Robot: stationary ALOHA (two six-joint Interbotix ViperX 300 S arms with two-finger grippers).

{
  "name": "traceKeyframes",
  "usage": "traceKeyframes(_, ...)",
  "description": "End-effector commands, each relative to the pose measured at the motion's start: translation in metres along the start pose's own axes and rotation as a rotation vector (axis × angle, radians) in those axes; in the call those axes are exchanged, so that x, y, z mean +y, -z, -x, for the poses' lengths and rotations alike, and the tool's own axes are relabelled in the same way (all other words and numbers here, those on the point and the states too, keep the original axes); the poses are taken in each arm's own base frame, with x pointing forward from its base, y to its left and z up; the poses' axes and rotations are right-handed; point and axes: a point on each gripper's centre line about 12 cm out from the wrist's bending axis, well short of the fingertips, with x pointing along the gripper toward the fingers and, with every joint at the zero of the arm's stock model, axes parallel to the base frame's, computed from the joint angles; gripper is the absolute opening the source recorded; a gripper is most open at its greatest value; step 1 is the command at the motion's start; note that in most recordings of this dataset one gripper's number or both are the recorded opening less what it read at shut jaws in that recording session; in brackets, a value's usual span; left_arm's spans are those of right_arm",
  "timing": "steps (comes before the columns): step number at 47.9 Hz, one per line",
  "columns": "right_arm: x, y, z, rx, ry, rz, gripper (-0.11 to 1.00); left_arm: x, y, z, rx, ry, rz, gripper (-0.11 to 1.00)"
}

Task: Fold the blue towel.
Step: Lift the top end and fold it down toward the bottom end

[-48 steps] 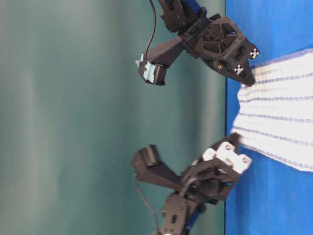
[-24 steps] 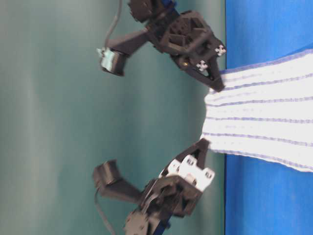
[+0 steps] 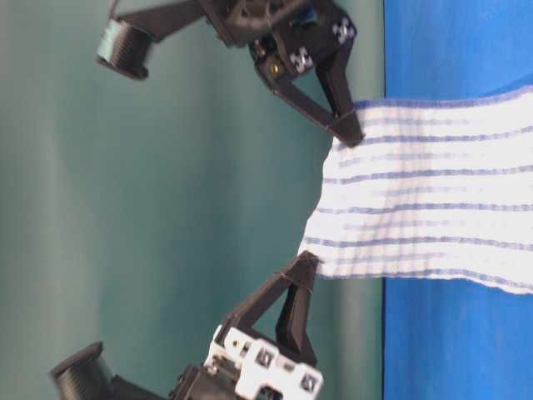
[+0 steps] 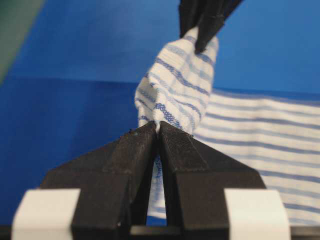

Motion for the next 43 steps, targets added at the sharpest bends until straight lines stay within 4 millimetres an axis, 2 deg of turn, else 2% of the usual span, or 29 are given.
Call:
traceKeyframes(1,0.015,-0.006,0.010,-0.028,-0.039,-0.013,-0.02,-0.018,-0.011,0.006,-0.037,0.045,-0.005,0.02)
traceKeyframes(13,0.048,0.008,0.020,0.005,-0.111,-0.047,-0.02,-0.057,-0.011,0.013,-0.039,0.146,0.025,0.02)
traceKeyframes(28,0.080,0.021,0.031,0.012,-0.163,-0.074,-0.02,-0.090,0.005,0.019,-0.001,0.226,0.095,0.02)
traceKeyframes(43,0.105,0.037,0.022,0.064,-0.180,-0.087,-0.02,-0.117,0.016,0.013,0.037,0.280,0.079,0.02)
